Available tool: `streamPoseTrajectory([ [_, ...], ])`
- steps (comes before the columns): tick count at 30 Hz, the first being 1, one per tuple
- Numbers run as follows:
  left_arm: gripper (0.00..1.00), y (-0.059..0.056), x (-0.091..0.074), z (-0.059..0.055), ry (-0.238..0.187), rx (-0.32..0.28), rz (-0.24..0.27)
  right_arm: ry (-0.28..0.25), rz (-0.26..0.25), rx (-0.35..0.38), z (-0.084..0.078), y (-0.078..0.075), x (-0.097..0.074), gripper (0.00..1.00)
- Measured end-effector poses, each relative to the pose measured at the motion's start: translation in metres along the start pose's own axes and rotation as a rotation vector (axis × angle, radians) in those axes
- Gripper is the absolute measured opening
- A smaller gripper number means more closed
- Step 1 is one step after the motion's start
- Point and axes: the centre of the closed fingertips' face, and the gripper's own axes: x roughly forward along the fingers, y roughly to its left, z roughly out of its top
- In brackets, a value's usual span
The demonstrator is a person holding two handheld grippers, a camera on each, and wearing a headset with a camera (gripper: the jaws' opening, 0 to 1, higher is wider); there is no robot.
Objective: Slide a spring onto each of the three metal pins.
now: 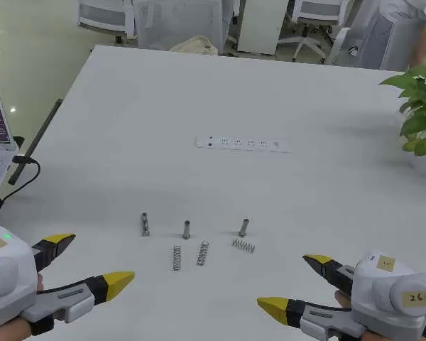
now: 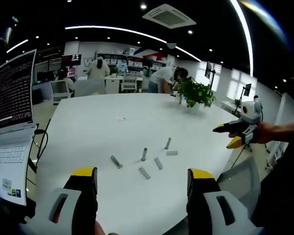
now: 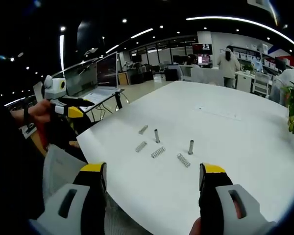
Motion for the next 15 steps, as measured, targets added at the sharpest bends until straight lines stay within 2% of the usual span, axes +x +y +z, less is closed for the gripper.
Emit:
streamPoseTrajectory([
  [15, 0.71, 0.0005, 0.0053, -0.0018, 0.008, -0.003, -0.006, 0.009, -0.001, 0.008, -0.0023, 0.0009, 0.0017, 0.74],
])
